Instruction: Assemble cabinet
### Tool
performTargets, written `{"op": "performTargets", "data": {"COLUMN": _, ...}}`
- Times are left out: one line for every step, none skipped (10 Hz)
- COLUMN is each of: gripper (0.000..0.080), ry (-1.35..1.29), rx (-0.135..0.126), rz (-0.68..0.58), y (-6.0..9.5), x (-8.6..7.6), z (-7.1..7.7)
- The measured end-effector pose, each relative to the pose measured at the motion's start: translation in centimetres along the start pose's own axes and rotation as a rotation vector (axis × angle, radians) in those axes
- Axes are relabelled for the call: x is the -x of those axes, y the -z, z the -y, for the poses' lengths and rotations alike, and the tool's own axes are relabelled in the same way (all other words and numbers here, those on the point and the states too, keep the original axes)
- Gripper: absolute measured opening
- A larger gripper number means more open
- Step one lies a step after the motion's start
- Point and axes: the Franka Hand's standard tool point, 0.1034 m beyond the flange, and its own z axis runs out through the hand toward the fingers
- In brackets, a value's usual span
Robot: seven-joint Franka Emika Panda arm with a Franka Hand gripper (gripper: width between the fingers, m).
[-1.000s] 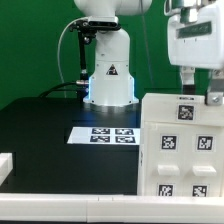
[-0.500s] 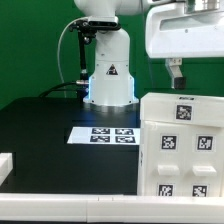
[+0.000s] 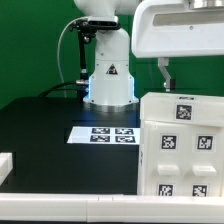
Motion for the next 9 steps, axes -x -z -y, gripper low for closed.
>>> {"op": "performTargets", "data": {"gripper": 0.0797, "ry": 0.031, "rx": 0.001, "rz": 0.000, "y": 0.0, "x": -0.1, "z": -0.2}}
{"op": "performTargets", "data": {"gripper": 0.0797, "ry": 0.163, "rx": 0.004, "rz": 0.002, "y": 0.0, "x": -0.1, "z": -0.3}}
{"op": "performTargets", "data": {"gripper": 0.0797, "ry": 0.333, "rx": 0.007, "rz": 0.010, "y": -0.1, "x": -0.1, "z": -0.5}}
{"op": "performTargets", "data": {"gripper": 0.0797, "ry": 0.529, "rx": 0.011, "rz": 0.040, "y": -0.2, "x": 0.1, "z": -0.7}}
{"op": "performTargets", "data": {"gripper": 0.0797, "ry": 0.670, "rx": 0.018, "rz": 0.074, "y": -0.3, "x": 0.0, "z": -0.6}}
{"op": "performTargets", "data": {"gripper": 0.0797, "ry": 0.667, "rx": 0.021, "rz": 0.062, "y": -0.3, "x": -0.3, "z": -0.6}}
{"op": "performTargets", "data": {"gripper": 0.0797, "ry": 0.755, "rx": 0.032, "rz": 0.065, "y": -0.3, "x": -0.3, "z": -0.9}}
{"op": "performTargets", "data": {"gripper": 0.0797, "ry": 0.817, "rx": 0.040, "rz": 0.068, "y": -0.3, "x": -0.4, "z": -1.2}}
{"op": "performTargets", "data": {"gripper": 0.0797, "ry": 0.898, "rx": 0.045, "rz": 0.075, "y": -0.4, "x": -0.4, "z": -1.4}}
